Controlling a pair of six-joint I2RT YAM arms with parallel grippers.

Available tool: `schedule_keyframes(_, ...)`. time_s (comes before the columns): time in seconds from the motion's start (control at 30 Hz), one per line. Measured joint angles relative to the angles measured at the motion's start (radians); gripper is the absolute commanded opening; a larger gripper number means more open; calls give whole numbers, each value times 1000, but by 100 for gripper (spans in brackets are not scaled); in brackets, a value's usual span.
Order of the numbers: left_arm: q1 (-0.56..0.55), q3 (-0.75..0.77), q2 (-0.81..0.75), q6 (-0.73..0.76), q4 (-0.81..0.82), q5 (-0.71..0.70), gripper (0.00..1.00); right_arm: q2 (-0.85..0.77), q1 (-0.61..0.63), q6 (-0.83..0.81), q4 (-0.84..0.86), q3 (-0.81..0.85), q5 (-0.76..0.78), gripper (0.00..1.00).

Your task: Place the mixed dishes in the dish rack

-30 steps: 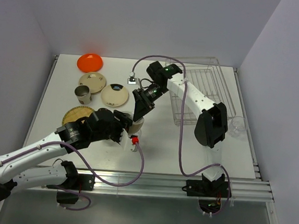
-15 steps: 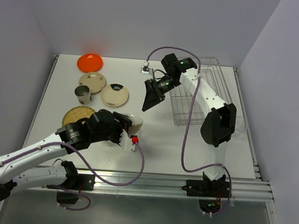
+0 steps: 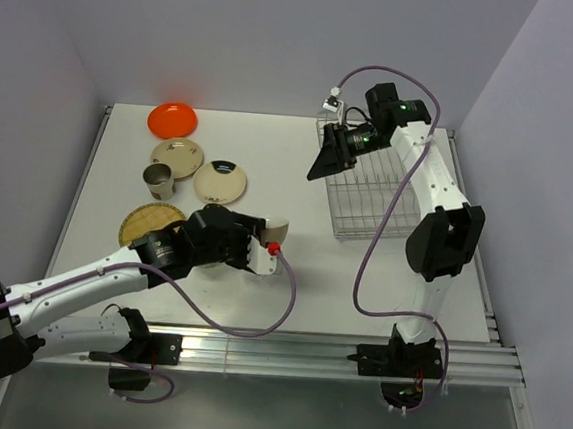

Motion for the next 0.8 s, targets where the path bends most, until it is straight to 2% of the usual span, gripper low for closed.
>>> schedule_keyframes(0.53,107,101,274,-315,359,109,58,-111,-173,22,100,-136,-6,61)
schedule_keyframes(0.8,185,216,439,-585,588,176,57,-140,-282,53,153,-136,-11,62)
